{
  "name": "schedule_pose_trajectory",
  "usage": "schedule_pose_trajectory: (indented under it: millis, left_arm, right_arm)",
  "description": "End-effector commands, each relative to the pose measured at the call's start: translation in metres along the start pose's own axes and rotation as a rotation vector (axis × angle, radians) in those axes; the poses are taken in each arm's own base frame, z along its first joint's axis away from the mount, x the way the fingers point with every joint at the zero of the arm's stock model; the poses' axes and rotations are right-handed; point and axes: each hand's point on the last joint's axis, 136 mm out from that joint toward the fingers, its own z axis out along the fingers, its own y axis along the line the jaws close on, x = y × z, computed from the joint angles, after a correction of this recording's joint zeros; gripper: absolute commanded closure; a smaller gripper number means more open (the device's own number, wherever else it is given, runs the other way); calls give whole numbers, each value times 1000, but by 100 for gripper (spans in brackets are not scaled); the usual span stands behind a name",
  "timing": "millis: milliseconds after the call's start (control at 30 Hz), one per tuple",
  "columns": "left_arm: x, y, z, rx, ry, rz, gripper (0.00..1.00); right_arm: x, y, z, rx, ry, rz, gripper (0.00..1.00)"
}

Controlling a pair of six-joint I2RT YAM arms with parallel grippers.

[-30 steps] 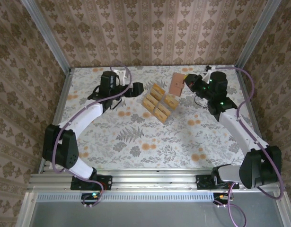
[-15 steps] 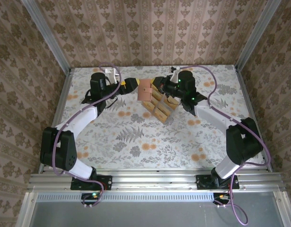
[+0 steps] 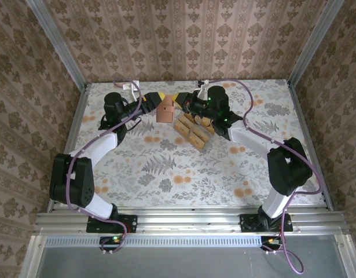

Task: Put the credit cards into the card holder

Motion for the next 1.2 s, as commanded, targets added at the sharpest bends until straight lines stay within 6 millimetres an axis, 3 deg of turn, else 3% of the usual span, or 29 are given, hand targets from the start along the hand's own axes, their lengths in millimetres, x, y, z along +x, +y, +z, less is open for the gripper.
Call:
schedule_pose_trajectory:
  millis: [0, 467, 667, 700, 767, 867, 1033, 1167]
  left_arm:
    - [2, -7, -1, 70, 2, -22, 25]
    - [9, -6, -1, 84, 18, -36, 56]
    - [8, -5, -2, 83, 7, -42, 86]
    - [8, -4, -2, 76, 6, -46, 92]
    - [8, 1, -3, 52, 0, -53, 100]
    - [9, 12, -8, -25, -17, -43, 100]
    - [14, 31, -17, -171, -22, -19, 100]
    - [14, 40, -19, -249, -34, -2, 100]
  right_arm:
    - [-3, 16, 4, -54, -4, -11, 100]
    - [-3, 8, 10, -45, 2, 0, 100]
    - [-3, 3, 12, -22, 12, -10, 100]
    - [-4, 1, 11, -7, 12, -27, 93]
    - [-9, -7, 2, 53, -7, -62, 68]
    - [-13, -20, -18, 199, -25, -165, 49]
    - [-6, -43, -48, 466, 6, -358, 42]
    - [12, -54, -52, 569, 59, -450, 38]
